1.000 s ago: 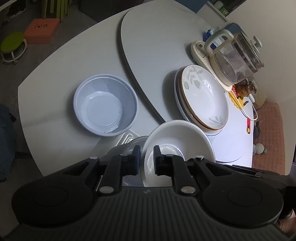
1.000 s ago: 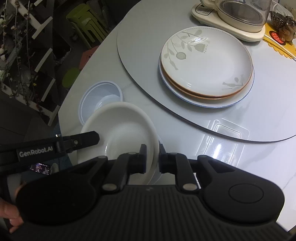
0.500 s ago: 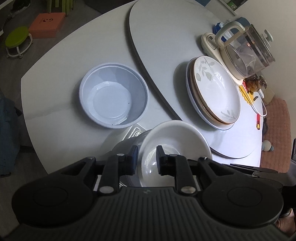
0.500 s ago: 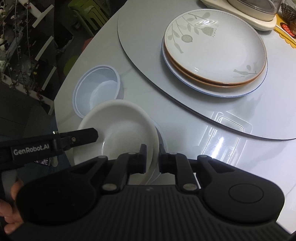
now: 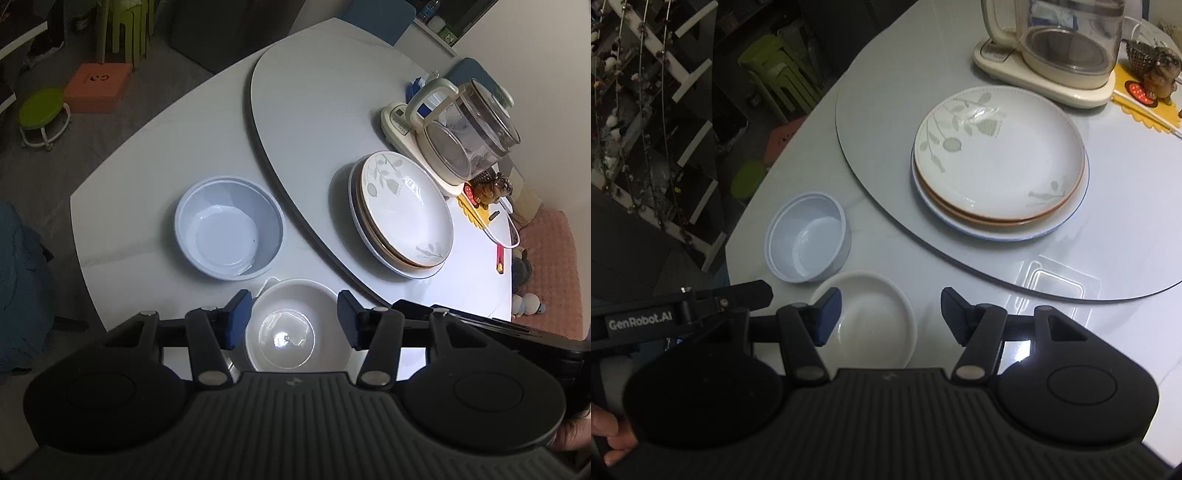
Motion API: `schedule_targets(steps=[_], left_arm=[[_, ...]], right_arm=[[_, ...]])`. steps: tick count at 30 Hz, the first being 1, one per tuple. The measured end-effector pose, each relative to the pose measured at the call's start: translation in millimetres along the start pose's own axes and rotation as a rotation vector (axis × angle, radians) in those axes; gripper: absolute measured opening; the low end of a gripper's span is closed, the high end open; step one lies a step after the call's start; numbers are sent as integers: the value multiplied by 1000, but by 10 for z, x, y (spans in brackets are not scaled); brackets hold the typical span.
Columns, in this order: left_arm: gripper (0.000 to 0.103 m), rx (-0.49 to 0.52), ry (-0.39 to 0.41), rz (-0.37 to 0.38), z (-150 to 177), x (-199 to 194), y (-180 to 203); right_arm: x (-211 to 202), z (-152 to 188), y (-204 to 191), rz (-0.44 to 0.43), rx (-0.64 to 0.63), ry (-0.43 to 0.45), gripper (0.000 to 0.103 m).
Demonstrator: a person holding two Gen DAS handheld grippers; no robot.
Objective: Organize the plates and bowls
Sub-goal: 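Lower the white bowl onto the table and open both grippers, then move both grippers to the rim of the light blue bowl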
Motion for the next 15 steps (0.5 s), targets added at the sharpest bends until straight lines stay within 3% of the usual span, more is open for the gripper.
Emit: schedule_targets(steps=[9, 13, 15], left_arm=[[59, 45, 100, 9, -217, -473, 186], [65, 56, 128, 12, -281, -644, 239], [68, 60, 139, 10, -291, -723, 264]], right_arm=[[-438, -208, 123, 24, -21, 181, 62], [-644, -261, 106, 5, -48, 246, 78], [-719, -263, 95, -12, -59, 253, 80]])
Point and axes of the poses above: each gripper's, at about its wrist camera, not at the fingertips, and x roughly the way its jaws point, y to its right, z to its underside, the point moved 9 cm from there along x, roughly the way its jaws point, and after that the axes turned 12 degrees about y, right-handed, at the moved point
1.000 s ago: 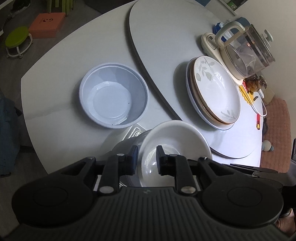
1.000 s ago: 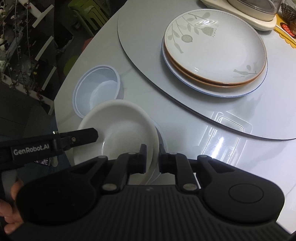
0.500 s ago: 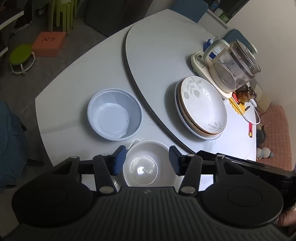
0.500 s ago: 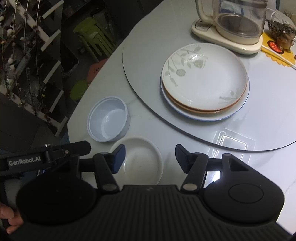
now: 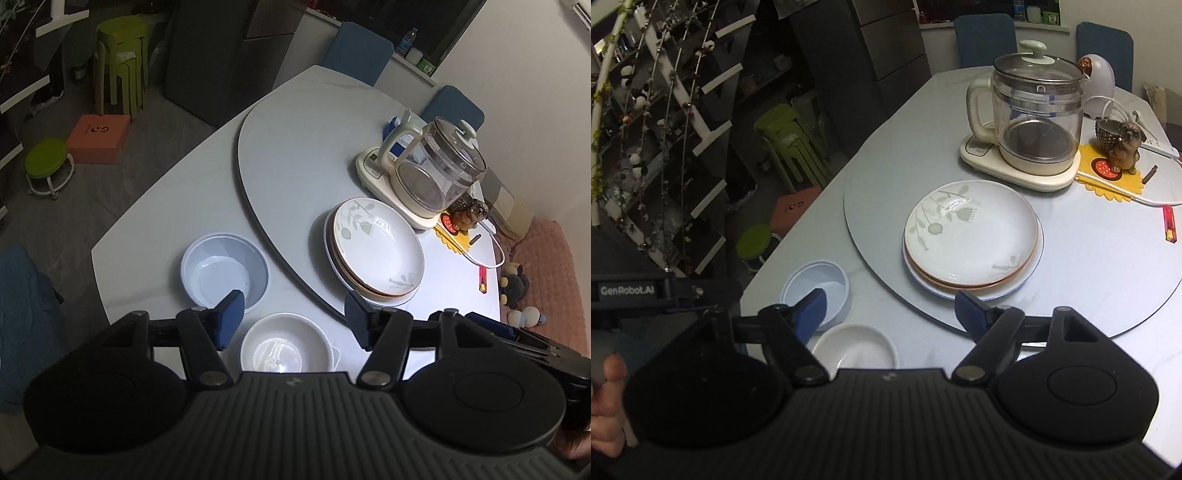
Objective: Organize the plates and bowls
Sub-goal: 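Move both grippers to the rim of the light blue bowl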
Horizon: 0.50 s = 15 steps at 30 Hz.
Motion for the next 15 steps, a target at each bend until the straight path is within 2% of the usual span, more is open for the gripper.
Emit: schedule_targets(steps=[3, 7, 9, 15], left_arm=[[74, 0, 10, -10, -17, -137, 46], [92, -8, 36, -40, -17, -315, 74], [94, -9, 37, -51, 9, -371, 75], [97, 11, 16, -74, 127, -450, 64]], right_arm=[[-79, 19, -30, -24, 1, -30, 82], [-179, 69, -15, -37, 21, -62, 83], [-215, 109, 14, -29, 22, -70, 88], [-283, 157, 46, -7, 3, -75, 89]])
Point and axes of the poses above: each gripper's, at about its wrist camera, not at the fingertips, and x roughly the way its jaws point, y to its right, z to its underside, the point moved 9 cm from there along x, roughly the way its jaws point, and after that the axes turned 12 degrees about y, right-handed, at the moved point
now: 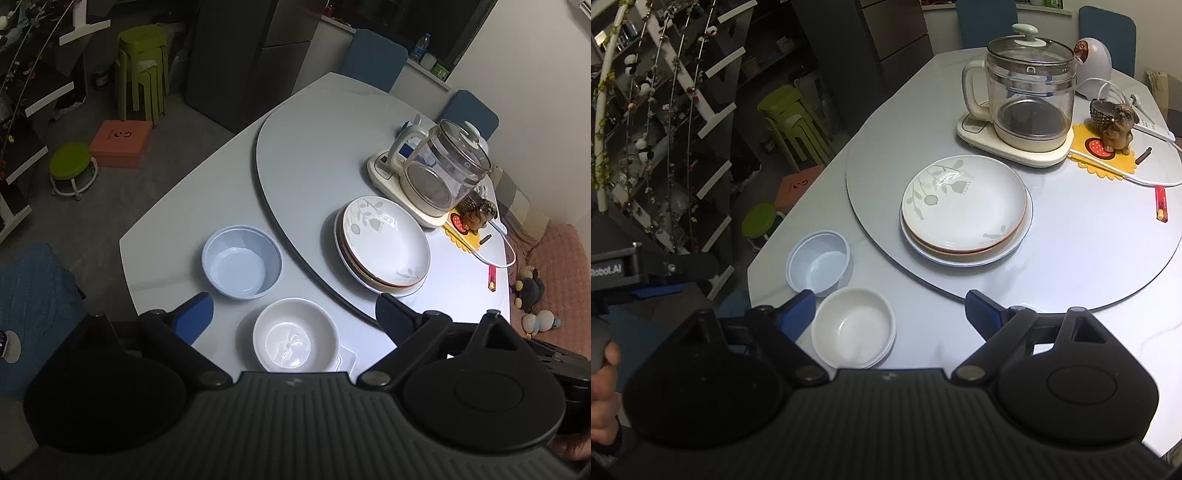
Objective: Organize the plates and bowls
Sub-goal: 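Move both grippers to the rim of the light blue bowl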
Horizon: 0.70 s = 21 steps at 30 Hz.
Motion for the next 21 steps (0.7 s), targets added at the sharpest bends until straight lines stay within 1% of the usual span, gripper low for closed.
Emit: schedule_targets(steps=[3, 7, 12, 15, 21], left_arm=[[97, 0, -9, 0, 28, -5, -23], [97, 0, 26, -20, -38, -11, -92], [97, -21, 36, -26, -103, 15, -245], [97, -38, 45, -35, -153, 61, -394], [97, -60, 49, -52, -209, 193, -753]], right_arm=[[-6, 22, -22, 1, -4, -10, 89], [13, 29, -37, 3, 14, -15, 89], [74, 9, -138, -7, 17, -5, 89], [148, -25, -242, -16, 13, -6, 89], [373, -50, -459, -33, 9, -47, 89]])
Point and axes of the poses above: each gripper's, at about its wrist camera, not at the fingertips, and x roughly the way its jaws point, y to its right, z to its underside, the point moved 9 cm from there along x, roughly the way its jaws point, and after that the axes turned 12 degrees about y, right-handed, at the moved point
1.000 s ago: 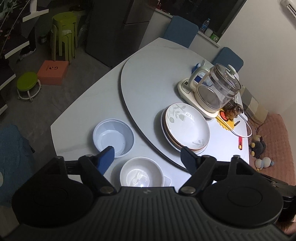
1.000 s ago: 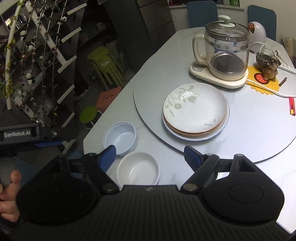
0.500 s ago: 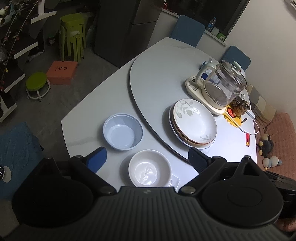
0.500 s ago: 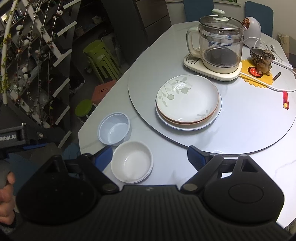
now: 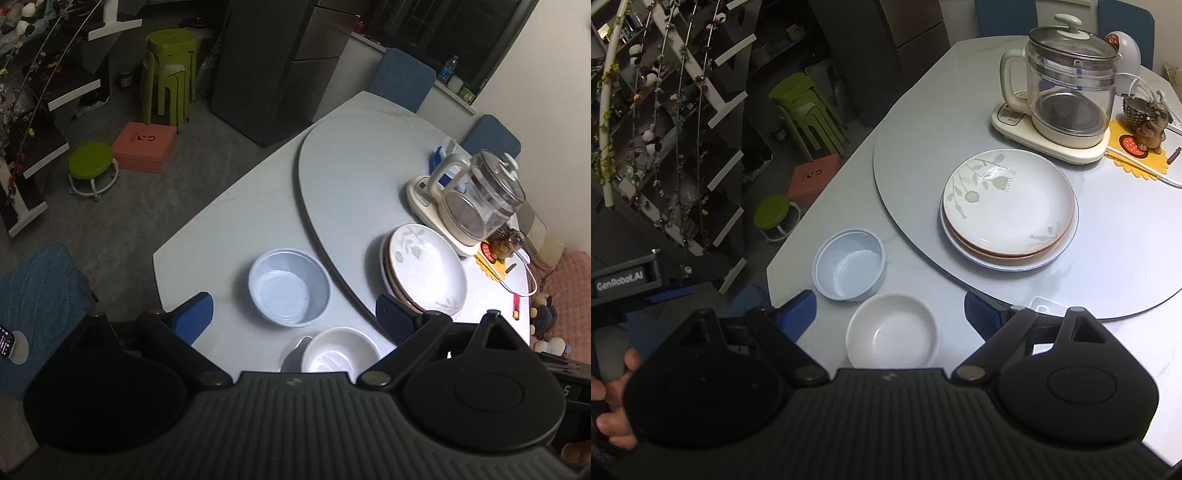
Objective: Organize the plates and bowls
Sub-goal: 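Move both grippers to the rim of the light blue bowl, then close both grippers on the rim of the light blue bowl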
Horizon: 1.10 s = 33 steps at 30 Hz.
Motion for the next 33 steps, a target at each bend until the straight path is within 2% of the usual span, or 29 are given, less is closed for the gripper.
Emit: schedule_targets(steps=[8, 15, 20, 22, 26, 29, 33], left_arm=[[97, -21, -25, 20, -23, 363, -379], [97, -65, -23, -7, 49, 733, -700], [97, -110, -6, -27, 85, 948, -898], [96, -125, -9, -32, 107, 1047, -970], [96, -135, -14, -20, 191, 1220, -1040], [95, -142, -37, -16, 288, 1353, -1098], [93, -159, -29, 7, 370, 1446, -1117]], right_arm=[[380, -27, -220, 24, -23, -40, 88], [770, -109, -364, 5, -22, -78, 88], [1033, -103, -395, 9, -46, -104, 85], [1110, -62, -381, 21, -59, -123, 80], [1229, 21, -351, 31, -72, -156, 78], [1339, 72, -357, 21, -77, -171, 71], [1457, 91, -371, 3, -79, -180, 60]])
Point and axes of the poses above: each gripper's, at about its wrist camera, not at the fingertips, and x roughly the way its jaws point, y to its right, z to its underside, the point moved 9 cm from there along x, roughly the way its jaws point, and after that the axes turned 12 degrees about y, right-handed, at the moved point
